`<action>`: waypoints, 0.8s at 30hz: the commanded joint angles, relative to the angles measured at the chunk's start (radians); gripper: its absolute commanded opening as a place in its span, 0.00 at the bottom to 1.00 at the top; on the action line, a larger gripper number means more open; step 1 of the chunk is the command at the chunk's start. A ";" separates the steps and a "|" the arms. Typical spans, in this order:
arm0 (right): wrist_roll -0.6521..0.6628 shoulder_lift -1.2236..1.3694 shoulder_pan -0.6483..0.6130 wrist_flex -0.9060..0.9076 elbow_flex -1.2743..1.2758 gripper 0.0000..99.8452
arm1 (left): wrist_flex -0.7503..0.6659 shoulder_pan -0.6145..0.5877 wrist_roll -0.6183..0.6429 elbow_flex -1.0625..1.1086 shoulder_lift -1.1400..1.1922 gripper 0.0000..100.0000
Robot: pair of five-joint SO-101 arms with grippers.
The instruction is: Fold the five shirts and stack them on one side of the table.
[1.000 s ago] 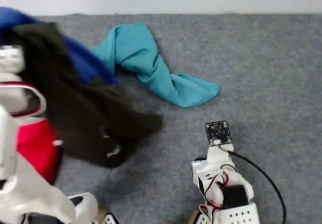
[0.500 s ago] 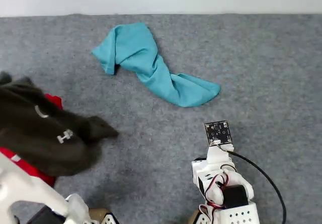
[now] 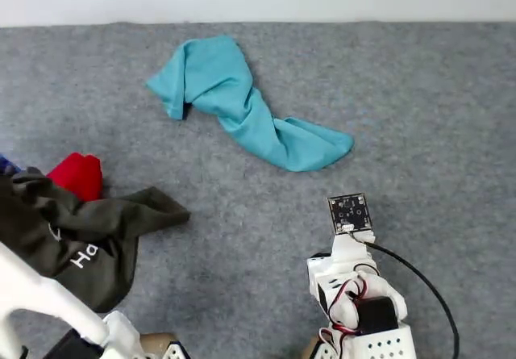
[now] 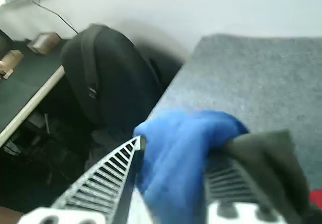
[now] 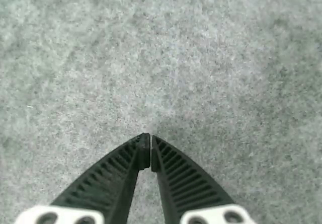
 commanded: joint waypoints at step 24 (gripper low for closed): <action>0.011 0.002 0.005 0.007 0.017 0.01 | 0.491 0.489 -0.216 0.611 -0.138 0.21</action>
